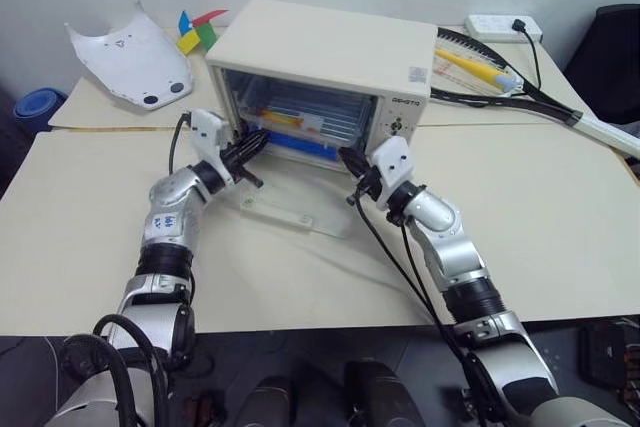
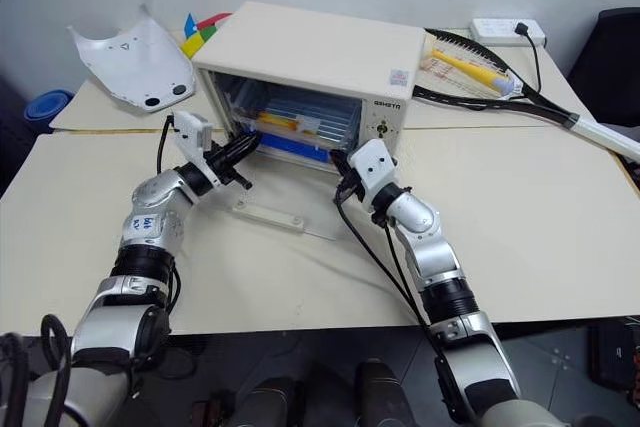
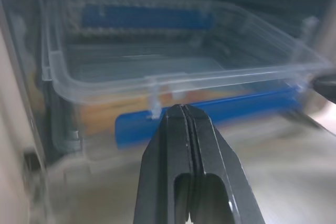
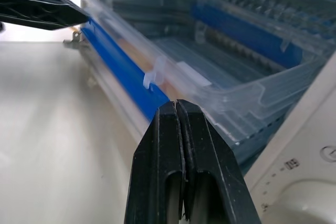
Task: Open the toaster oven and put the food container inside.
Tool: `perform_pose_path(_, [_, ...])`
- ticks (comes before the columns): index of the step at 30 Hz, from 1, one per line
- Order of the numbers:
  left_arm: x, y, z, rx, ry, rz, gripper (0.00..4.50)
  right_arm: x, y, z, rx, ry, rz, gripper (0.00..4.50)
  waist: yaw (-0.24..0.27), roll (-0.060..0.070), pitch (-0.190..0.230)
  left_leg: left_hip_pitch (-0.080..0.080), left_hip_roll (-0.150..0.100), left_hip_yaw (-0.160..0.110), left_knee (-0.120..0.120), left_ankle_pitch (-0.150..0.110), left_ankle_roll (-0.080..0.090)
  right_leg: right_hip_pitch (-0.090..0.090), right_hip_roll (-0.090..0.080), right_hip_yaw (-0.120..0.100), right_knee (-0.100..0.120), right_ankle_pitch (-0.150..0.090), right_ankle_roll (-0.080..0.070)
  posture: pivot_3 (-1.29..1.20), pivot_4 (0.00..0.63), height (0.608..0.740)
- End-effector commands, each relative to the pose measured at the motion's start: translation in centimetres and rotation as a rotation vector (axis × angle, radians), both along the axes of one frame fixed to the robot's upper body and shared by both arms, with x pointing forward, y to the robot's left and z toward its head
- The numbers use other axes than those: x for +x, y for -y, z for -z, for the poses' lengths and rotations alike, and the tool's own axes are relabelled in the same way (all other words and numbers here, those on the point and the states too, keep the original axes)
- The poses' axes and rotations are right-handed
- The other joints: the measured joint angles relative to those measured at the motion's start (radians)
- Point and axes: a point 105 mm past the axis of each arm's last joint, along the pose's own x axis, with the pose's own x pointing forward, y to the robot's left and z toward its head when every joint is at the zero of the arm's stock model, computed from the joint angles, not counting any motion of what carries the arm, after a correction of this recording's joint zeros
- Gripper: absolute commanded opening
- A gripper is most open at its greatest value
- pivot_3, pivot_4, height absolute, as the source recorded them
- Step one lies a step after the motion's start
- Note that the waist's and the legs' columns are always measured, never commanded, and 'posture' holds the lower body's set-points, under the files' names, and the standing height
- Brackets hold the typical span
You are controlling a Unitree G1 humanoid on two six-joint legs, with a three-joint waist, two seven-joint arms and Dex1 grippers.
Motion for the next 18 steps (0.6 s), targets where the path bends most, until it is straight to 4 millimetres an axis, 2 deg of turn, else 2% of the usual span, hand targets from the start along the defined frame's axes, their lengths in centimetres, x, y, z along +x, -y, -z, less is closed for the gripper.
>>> perform_pose_path(1, [-0.3, -1.0, -1.1, 0.008, 0.059, -0.008, 0.0, -2.3, 0.6, -2.4, 0.084, 0.022, -0.146, 0.05, -0.002, 0.0, 0.0, 0.0, 0.0, 0.001, 0.0, 0.0, 0.0, -0.001, 0.0, 0.0, 0.001, 0.0, 0.0, 0.0, 0.15, 0.74])
perform_pose_path(3, [-2.0, -1.8, -1.4, 0.005, 0.068, 0.078, 0.0, -4.1, 2.1, -2.5, 0.053, 0.01, -0.213, 0.05, -0.002, 0.0, 0.0, -0.002, 0.0, 0.001, 0.0, 0.0, 0.0, -0.002, 0.0, 0.0, 0.001, 0.0, 0.0, 0.0, 0.15, 0.74])
perform_pose_path(5, [-3.8, -2.7, -1.7, -0.007, 0.046, 0.157, 0.38, -5.3, 3.7, -1.9, 0.007, -0.017, -0.234, 0.0, -0.004, 0.0, 0.0, -0.006, 0.0, 0.001, 0.0, 0.0, 0.0, -0.006, 0.0, 0.001, 0.002, 0.0, 0.0, 0.0, 0.15, 0.74])
perform_pose_path(8, [-7.4, -4.6, -1.8, 0.035, -0.039, 0.277, 1.15, -5.8, 6.5, 0.7, -0.097, -0.104, -0.182, 0.0, -0.007, 0.0, 0.0, -0.011, 0.001, 0.001, 0.001, 0.0, 0.0, -0.011, 0.0, 0.001, 0.004, 0.0, 0.0, 0.0, 0.15, 0.74])
perform_pose_path(10, [-9.9, -5.4, -1.8, 0.105, -0.124, 0.344, 1.78, -6.2, 7.3, 2.3, -0.175, -0.126, -0.185, 0.0, -0.008, 0.001, 0.0, -0.011, 0.001, 0.001, 0.001, 0.0, 0.0, -0.011, 0.0, 0.002, 0.002, 0.0, 0.0, 0.0, 0.15, 0.74])
perform_pose_path(13, [-12.5, -6.9, -2.5, 0.175, -0.191, 0.379, 2.6, -6.5, 7.5, 4.3, -0.23, -0.165, -0.215, 0.0, -0.002, 0.002, 0.0, -0.009, 0.001, 0.002, 0.001, 0.001, -0.001, -0.011, 0.0, 0.003, 0.004, 0.0, 0.0, 0.0, 0.15, 0.74])
perform_pose_path(15, [-14.8, -8.1, -2.2, 0.28, -0.212, 0.438, 3.17, -6.2, 6.8, 5.6, -0.248, -0.191, -0.244, 0.0, 0.004, 0.003, 0.0, -0.009, 0.001, 0.003, 0.001, 0.001, -0.001, -0.011, 0.0, 0.003, 0.004, 0.0, 0.0, 0.0, 0.15, 0.74])
perform_pose_path(18, [-16.1, -9.6, -1.6, 0.354, -0.22, 0.462, 4.06, -5.6, 5.5, 6.5, -0.248, -0.201, -0.279, 0.0, 0.004, 0.005, 0.001, -0.008, 0.001, 0.004, 0.0, 0.001, -0.001, -0.011, 0.0, 0.004, 0.003, 0.0, 0.0, 0.0, 0.15, 0.74])
